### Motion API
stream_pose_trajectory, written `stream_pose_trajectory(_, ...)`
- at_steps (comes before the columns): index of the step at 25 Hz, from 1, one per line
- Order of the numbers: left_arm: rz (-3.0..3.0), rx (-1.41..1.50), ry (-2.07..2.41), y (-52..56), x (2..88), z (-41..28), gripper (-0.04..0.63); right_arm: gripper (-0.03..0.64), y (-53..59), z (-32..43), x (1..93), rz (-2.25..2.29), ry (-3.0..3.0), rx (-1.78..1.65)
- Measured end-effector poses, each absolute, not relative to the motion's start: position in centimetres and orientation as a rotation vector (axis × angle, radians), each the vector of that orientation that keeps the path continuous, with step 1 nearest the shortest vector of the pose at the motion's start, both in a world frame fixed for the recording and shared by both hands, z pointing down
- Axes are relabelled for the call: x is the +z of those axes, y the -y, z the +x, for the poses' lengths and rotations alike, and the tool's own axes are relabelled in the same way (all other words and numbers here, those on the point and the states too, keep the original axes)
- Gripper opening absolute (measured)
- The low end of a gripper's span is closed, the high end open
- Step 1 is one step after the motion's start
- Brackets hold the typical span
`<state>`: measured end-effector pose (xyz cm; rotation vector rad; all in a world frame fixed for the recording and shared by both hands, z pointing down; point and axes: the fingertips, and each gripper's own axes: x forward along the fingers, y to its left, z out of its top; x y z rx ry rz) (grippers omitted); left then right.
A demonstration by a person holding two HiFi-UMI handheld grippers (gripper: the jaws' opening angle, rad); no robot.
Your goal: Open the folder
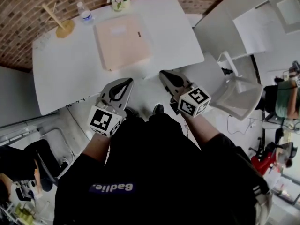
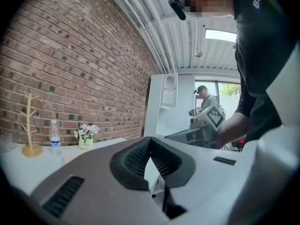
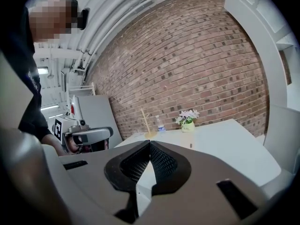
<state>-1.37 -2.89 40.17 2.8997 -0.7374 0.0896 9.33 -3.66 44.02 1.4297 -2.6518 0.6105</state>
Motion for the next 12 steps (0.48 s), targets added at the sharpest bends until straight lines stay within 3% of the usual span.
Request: stream_pose_trajectory(12,2.940,0.297,0.749,6.4,44.2,-0.3,0.003,0.028,8.9,10.2,48.4,1.473,2.625,0.667)
